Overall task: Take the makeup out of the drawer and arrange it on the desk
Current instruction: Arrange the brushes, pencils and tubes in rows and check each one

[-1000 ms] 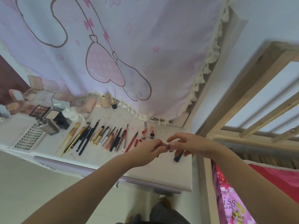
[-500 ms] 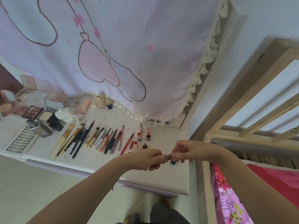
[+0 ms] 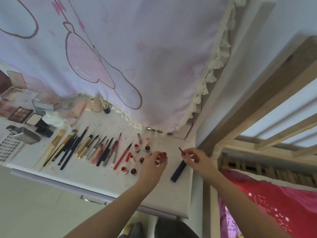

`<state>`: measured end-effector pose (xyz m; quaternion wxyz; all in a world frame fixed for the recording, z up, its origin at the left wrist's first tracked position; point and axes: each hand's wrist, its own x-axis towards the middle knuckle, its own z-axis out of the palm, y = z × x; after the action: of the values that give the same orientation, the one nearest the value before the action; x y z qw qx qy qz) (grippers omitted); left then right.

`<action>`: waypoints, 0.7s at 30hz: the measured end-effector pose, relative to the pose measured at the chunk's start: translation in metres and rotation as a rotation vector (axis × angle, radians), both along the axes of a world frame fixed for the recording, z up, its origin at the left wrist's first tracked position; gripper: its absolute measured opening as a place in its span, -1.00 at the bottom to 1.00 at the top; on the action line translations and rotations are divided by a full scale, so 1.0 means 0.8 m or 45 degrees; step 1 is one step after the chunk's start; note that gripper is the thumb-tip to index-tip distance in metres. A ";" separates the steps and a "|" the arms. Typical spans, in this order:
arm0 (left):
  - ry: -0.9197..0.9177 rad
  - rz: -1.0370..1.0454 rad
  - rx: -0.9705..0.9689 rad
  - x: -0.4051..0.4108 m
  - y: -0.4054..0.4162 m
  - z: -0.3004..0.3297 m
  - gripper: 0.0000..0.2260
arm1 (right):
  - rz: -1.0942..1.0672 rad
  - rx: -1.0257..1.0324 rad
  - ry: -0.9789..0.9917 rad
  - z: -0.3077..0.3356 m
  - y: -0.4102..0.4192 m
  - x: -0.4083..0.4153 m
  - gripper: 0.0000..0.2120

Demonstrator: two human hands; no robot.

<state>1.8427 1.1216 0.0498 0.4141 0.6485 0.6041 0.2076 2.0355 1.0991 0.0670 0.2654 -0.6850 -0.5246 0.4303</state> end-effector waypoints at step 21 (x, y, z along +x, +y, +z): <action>0.108 0.148 0.035 0.043 0.041 -0.065 -0.57 | 0.196 0.047 -0.408 -0.067 0.063 -0.013 -0.68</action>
<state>1.8767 1.1546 -0.0023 0.3665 0.6261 0.6548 0.2117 2.0254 1.1493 0.0137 0.1573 -0.6976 -0.6189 0.3250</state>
